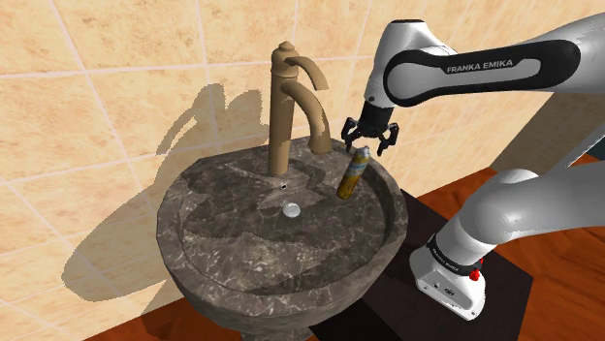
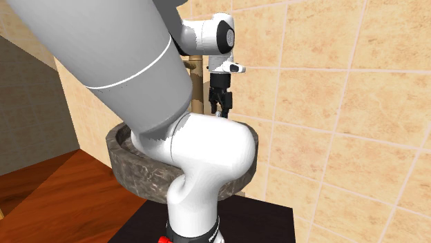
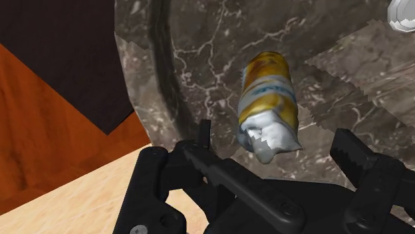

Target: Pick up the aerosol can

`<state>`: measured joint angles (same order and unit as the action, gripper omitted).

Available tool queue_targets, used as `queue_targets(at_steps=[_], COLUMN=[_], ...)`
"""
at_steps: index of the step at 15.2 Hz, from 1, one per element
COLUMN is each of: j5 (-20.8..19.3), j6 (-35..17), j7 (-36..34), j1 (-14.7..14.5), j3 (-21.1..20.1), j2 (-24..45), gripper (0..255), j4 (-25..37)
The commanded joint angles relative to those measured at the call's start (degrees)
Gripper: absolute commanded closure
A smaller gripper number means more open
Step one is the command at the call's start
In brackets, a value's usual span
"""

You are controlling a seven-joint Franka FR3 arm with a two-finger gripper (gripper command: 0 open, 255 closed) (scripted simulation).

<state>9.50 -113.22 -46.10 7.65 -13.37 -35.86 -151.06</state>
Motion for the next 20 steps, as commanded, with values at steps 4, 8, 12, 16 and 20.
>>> queue_targets(at_steps=[4, 8, 12, 16, 20], j5=[0.2, 0.2, 0.2, 0.0, -0.3], j6=[-2.3, -2.3, -2.3, 0.3, 3.7], j7=[0.0, 0.0, 0.0, -0.1, -0.2], j1=[0.0, 0.0, 0.0, 0.0, 0.1], j3=[-0.3, -0.3, -0.3, 0.0, 0.4], j2=[1.0, 1.0, 1.0, 0.0, -0.9], gripper=[255, 255, 255, 255, 255], j4=[-1.3, -1.3, -1.3, 0.3, 2.8])
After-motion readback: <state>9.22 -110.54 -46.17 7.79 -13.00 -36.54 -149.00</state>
